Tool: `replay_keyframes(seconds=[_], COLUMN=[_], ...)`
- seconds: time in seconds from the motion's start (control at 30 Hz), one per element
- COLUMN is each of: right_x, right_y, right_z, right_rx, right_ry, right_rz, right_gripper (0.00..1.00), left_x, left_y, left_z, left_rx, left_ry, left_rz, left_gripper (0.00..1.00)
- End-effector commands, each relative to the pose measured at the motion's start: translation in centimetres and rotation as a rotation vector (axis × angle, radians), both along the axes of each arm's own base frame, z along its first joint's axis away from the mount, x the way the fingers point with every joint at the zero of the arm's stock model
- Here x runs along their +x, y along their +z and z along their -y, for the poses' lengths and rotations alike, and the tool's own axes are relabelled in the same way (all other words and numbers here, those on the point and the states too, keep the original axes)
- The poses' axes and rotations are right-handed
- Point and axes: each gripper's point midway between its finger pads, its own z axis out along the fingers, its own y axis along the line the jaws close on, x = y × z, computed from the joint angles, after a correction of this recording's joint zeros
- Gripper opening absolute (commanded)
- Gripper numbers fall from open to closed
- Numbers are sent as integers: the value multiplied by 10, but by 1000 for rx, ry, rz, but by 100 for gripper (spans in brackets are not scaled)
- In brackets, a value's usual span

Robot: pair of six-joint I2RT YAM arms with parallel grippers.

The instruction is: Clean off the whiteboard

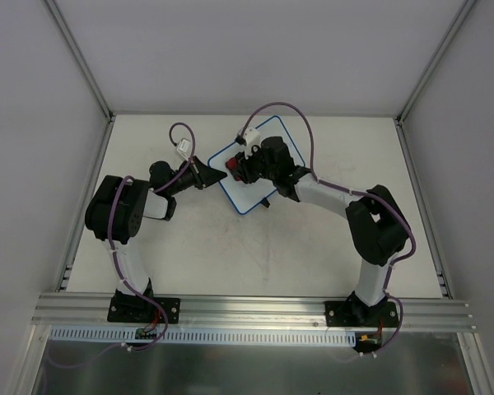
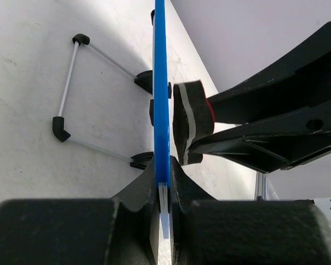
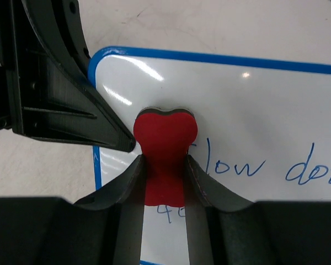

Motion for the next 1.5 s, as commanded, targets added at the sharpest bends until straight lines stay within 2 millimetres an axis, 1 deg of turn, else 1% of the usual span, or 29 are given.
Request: replay_keyframes(seconds=[0.0,0.07,0.1,0.13,0.23,0.33,0.43,0.53,0.6,0.63,0.7,0.73,0.8,0.83,0.9,1.07,1.1,1.17,1.2,1.3,1.4,1.43,1.47], right_x=[19,26,27,33,38,42,40,34,30,25,21,14,10,5,2,-9,-14,-17,-20,-29,-31,-35,-36], right_y=[29,31,25,28,27,25,21,13,7,0,-4,-16,-18,-27,-29,-44,-49,-57,-65,-79,-82,-87,-86], right_z=[-13,-16,-17,-19,-21,-21,-21,-17,-12,-7,-2,3,7,13,17,28,31,35,39,43,45,48,49], right_rx=[25,18,-1,0,-9,-39,-58,-84,-98,-112,-115,-133,-125,-135,-135,-149,-149,-152,-149,-150,-142,-142,-140], right_ry=[-18,-31,-39,-53,-78,-93,-88,-81,-85,-85,-86,-87,-95,-103,-110,-122,-127,-137,-145,-142,-148,-151,-154], right_rz=[97,100,83,87,89,102,99,90,83,72,68,46,47,31,30,0,-14,-23,-34,-68,-76,-89,-90], right_gripper=[0,0,0,0,0,0,0,0,0,0,0,0,0,0,0,0,0,0,0,0,0,0,0], left_x=[-9,-9,-9,-10,-10,-11,-11,-12,-12,-12,-12,-12,-13,-13,-13,-14,-13,-13,-14,-14,-13,-13,-13], left_y=[58,60,59,58,59,62,63,63,64,64,64,65,66,65,67,66,66,66,65,65,65,65,64], left_z=[4,4,5,5,6,6,7,8,8,8,9,9,9,10,10,10,10,10,10,10,11,11,11], left_rx=[-14,-12,-11,-8,0,0,2,6,8,8,8,8,7,7,7,7,5,6,6,6,6,6,7], left_ry=[-34,-35,-35,-35,-28,-29,-32,-33,-31,-31,-32,-34,-34,-35,-35,-38,-37,-37,-39,-39,-40,-40,-40], left_rz=[374,383,381,384,397,404,406,410,413,412,413,414,418,416,419,415,415,414,412,411,409,411,408], left_gripper=[0,0,0,0,0,0,0,0,0,0,0,0,0,0,0,0,0,0,0,0,0,0,0])
